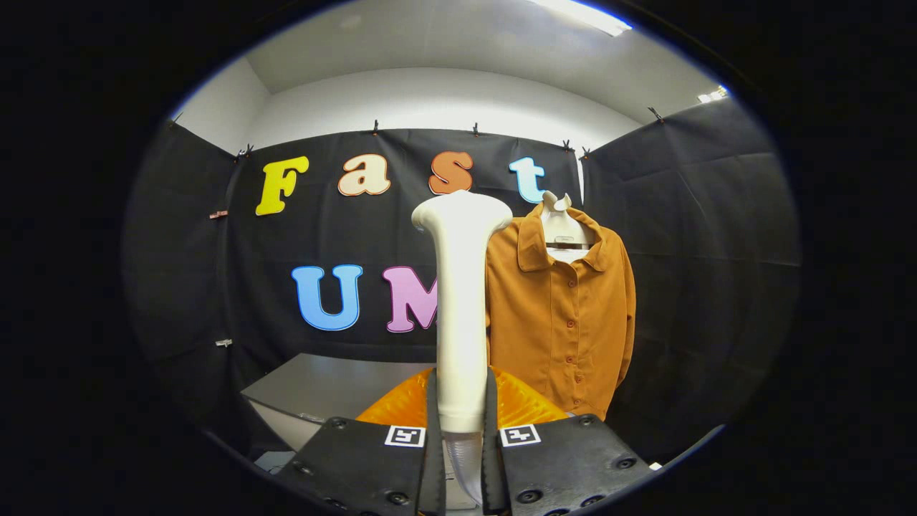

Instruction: Iron the clothes twice with a garment steamer, once on the left side and once on the right side.

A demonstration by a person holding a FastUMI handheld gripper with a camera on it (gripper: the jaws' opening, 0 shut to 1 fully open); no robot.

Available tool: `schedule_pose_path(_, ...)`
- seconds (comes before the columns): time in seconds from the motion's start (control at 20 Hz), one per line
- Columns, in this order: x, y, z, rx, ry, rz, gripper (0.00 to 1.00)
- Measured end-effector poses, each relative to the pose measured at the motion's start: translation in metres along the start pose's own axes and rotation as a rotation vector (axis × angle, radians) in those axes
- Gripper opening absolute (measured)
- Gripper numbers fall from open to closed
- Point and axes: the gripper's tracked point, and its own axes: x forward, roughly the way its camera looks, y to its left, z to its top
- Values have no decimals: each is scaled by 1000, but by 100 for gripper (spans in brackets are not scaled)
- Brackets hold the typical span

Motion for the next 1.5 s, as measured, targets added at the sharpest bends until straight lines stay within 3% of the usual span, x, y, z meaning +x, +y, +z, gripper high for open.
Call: schedule_pose_path(1.5,14,19,-2,4,8,9,23)
